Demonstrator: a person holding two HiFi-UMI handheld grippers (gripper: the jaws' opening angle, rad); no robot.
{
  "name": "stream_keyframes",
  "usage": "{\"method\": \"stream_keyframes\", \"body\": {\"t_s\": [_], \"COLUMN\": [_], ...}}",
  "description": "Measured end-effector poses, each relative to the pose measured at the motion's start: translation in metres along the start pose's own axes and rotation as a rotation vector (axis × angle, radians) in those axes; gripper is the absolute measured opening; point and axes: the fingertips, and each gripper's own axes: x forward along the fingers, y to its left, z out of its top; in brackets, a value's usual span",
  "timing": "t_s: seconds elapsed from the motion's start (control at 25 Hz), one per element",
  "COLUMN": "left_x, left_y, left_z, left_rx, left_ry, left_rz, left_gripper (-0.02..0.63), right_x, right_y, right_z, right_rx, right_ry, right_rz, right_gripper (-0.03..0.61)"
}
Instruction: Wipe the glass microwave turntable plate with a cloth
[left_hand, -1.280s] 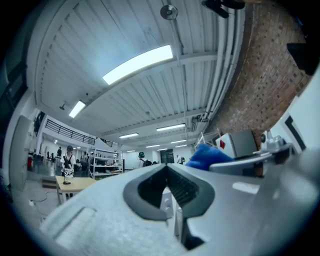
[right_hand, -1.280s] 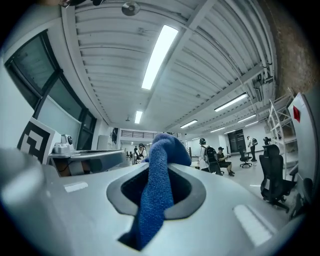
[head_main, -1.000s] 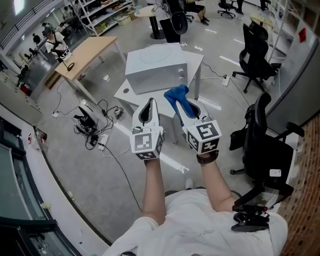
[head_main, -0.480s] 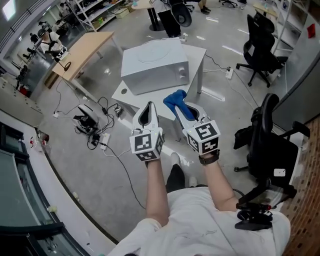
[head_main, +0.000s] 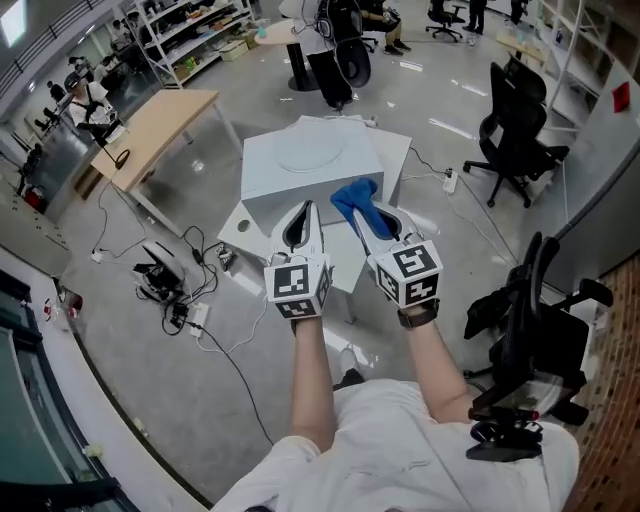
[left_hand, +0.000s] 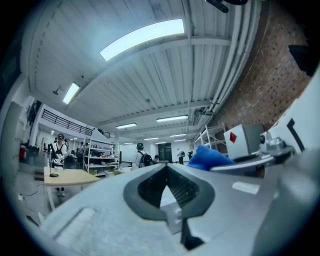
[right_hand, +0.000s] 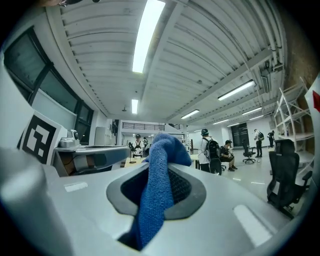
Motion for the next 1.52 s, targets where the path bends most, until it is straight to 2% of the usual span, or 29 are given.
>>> {"method": "stream_keyframes", "body": {"t_s": [0.24,0.48,0.6,0.68,0.76,1.0,1.4,1.52], "left_x": [0.04,0.068,0.075,0.078,0.089,0.137,0.21,0.215], "left_y": [0.059,0.093,0.103,0.109,0.11,0.119,0.133,0.142], "left_z": [0.012,0.008,0.009,0.02,0.024,0.002,-0.006,-0.027], "left_rx": [-0.052,-0.082,-0.081,-0.057,-0.028,0.035,0.079,0.088], "left_ry": [-0.009,-0.035,-0.121,-0.194,-0.221,-0.152,-0.095,-0.033], "left_rz": [0.061,0.052,0.043,0.068,0.069,0.099,0.197,0.263], "left_gripper": [0.0,0.001,0.0,0.0,0.0,0.0,0.0,0.0], "right_x": [0.072,0.116,0.126,0.134,0.143,0.182,0.246,0.254], "right_y": [0.023,0.024,0.015,0.008,-0.002,-0.039,-0.085,-0.087], "right_z": [0.006,0.006,0.001,-0.003,-0.002,0.003,0.018,0.005], "right_rx": [-0.046,-0.065,-0.052,-0.043,-0.04,-0.009,0.016,-0.047], "right_ry": [0.01,0.005,-0.002,0.011,0.015,-0.009,-0.026,0.01], "right_rz": [0.097,0.09,0.063,0.056,0.058,0.089,0.238,0.338], "right_gripper": [0.06,0.06,0.06,0.06,0.06,0.06,0.06,0.061]}}
